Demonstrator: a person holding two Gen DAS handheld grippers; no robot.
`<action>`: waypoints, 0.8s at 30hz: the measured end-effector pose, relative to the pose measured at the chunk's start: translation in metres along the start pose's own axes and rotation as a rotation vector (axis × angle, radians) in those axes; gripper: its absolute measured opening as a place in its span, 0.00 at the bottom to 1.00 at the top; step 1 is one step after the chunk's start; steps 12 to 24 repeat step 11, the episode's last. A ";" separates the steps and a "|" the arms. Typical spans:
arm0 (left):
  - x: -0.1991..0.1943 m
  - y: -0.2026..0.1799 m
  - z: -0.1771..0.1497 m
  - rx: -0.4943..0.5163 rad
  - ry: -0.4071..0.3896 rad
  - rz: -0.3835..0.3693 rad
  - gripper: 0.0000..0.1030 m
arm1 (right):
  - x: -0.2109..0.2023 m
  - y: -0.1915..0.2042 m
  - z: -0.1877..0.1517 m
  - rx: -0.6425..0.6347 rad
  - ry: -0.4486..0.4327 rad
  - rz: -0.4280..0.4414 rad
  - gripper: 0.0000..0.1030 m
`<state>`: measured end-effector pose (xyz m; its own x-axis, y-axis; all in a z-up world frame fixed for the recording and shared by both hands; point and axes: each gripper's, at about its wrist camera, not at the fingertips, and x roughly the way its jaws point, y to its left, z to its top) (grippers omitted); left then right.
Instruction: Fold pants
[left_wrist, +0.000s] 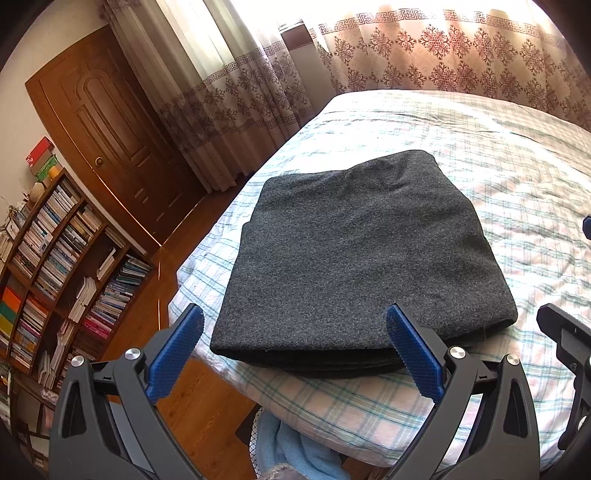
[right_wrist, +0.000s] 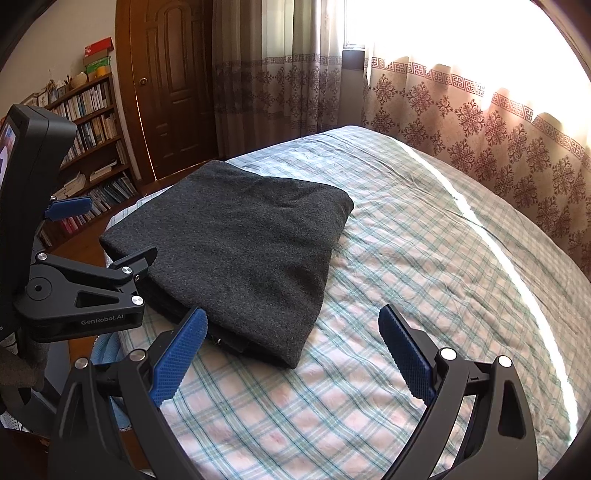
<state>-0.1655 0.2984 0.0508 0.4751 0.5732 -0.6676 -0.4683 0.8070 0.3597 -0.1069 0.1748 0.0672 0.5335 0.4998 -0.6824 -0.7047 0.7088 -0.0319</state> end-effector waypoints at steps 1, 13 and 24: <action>0.000 0.000 0.000 -0.003 0.004 0.002 0.98 | 0.000 -0.001 0.000 0.004 0.000 0.001 0.91; 0.002 -0.006 0.005 -0.012 0.037 -0.008 0.98 | 0.000 -0.011 -0.002 0.033 0.003 0.010 0.91; 0.002 -0.006 0.005 -0.012 0.037 -0.008 0.98 | 0.000 -0.011 -0.002 0.033 0.003 0.010 0.91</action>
